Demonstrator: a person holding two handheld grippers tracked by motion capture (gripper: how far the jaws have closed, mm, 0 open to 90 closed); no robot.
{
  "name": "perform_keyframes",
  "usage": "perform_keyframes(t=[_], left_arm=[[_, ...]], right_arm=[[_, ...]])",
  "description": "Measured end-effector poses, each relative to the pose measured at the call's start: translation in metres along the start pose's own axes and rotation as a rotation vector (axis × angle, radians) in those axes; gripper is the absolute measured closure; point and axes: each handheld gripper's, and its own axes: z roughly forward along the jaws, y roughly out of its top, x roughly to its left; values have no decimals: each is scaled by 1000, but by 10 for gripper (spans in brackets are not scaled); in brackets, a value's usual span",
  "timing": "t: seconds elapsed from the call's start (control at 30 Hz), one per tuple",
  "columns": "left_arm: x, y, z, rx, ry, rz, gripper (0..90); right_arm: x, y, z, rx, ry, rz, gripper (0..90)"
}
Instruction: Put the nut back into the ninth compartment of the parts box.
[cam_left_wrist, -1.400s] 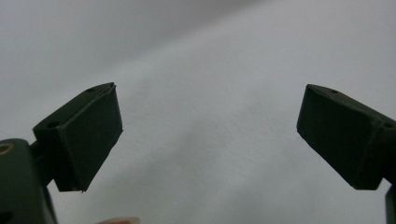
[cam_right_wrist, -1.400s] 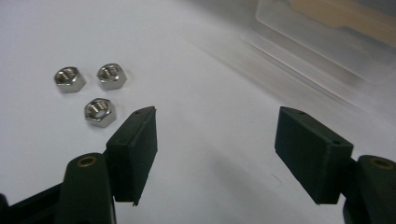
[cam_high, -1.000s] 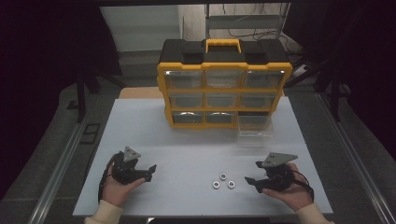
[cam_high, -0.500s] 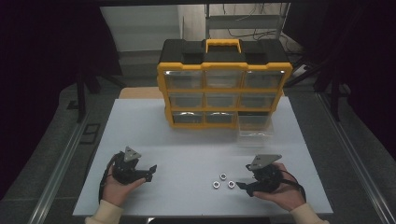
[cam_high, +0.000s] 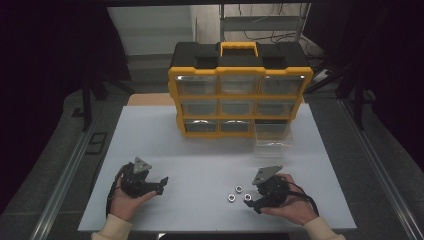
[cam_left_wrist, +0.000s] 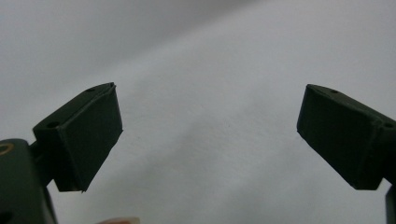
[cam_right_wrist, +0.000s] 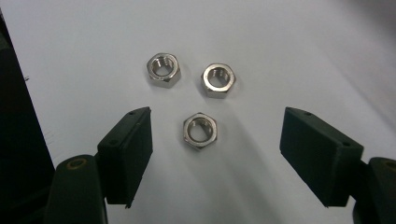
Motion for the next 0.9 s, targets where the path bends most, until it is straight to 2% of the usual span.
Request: perform_keyframes(t=[0.33, 0.63, 0.9], left_arm=[[0, 0, 1, 1, 1, 2, 71], [1, 0, 0, 1, 1, 2, 71], [1, 0, 0, 1, 2, 3, 71]], right_arm=[[3, 5, 11, 68, -4, 0, 281], [4, 7, 19, 123, 34, -25, 390], [4, 10, 21, 144, 35, -43, 476]])
